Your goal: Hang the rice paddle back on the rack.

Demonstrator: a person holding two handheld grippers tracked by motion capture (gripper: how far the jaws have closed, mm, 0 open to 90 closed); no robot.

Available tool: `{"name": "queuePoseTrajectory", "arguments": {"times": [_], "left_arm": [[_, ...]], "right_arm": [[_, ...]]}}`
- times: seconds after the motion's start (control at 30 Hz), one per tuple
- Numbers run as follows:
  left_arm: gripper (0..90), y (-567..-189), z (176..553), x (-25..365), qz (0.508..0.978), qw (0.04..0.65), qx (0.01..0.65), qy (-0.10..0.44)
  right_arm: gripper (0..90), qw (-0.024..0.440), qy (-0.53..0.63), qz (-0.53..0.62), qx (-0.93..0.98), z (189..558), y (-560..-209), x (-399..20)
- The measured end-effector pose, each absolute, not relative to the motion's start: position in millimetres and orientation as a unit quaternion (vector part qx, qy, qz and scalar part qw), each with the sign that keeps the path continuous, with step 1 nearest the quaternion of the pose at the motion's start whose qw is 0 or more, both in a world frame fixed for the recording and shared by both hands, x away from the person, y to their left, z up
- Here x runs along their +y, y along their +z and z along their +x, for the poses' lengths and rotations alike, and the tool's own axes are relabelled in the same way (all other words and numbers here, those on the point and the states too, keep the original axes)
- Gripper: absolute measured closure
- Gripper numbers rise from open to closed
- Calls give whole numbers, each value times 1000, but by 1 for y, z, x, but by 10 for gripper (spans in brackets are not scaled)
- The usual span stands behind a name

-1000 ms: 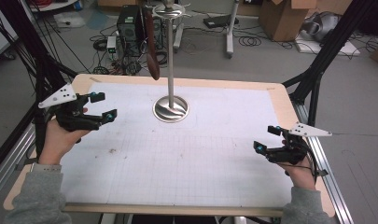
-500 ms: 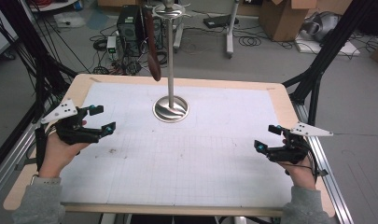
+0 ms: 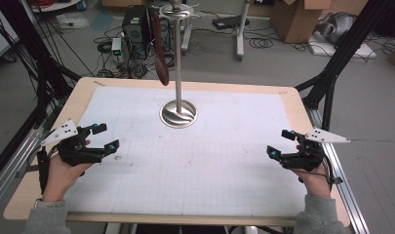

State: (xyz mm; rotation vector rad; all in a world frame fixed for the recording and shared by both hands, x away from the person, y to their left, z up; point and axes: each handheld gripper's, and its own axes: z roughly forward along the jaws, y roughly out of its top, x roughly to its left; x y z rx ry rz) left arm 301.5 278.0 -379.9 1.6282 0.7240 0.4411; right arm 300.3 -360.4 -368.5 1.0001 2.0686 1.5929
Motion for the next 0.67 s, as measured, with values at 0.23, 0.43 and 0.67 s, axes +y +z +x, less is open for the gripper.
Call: {"name": "queuePoseTrajectory", "arguments": {"times": [0.23,0.43,0.67], "left_arm": [[149,-392,300,284,680,624,331,197],[146,-393,302,287,682,612,344,204],[145,-388,297,292,682,607,347,214]], "right_arm": [[29,175,559,354,729,301,-369,-361],[29,174,552,353,735,300,-370,-360],[29,174,554,351,735,301,-370,-359]]}}
